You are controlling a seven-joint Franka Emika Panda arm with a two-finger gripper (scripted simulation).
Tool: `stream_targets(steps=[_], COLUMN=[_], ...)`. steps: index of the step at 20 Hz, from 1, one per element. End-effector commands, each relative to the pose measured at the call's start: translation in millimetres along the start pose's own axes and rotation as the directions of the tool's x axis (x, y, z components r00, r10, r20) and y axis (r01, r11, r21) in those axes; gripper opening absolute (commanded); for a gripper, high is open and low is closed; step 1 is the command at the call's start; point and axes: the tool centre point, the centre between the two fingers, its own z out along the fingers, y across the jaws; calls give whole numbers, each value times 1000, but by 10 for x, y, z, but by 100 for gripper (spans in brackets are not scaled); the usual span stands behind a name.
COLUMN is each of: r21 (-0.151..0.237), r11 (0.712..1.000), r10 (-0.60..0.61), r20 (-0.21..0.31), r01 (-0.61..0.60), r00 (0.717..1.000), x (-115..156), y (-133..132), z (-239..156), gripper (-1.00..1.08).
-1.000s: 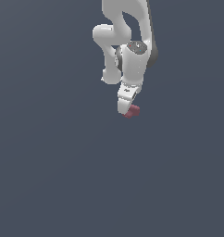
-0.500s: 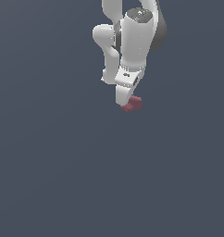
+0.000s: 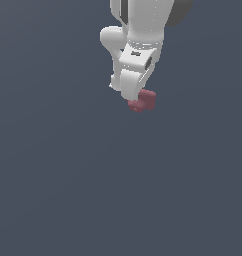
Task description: Pick up the object and move it to a goal position.
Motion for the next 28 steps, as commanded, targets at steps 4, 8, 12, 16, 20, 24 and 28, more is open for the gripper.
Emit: stream_targets(steps=[4, 8, 12, 16, 20, 24, 28], r21=[1, 1, 1, 1, 1, 1, 1], r11=[1000, 1000, 1000, 1000, 1000, 1000, 1000], r10=[1, 1, 1, 1, 1, 1, 1], r20=[2, 3, 4, 4, 4, 4, 5], r01=[-1, -1, -1, -1, -1, -1, -1], r00=[1000, 1000, 1000, 1000, 1000, 1000, 1000], x=[21, 39, 55, 70, 80, 86, 93], y=[190, 315, 417, 492, 543, 572, 581], z=[-424, -689, -899, -1048, -1148, -1202, -1215], gripper=[-100, -100, -100, -100, -100, -100, -100])
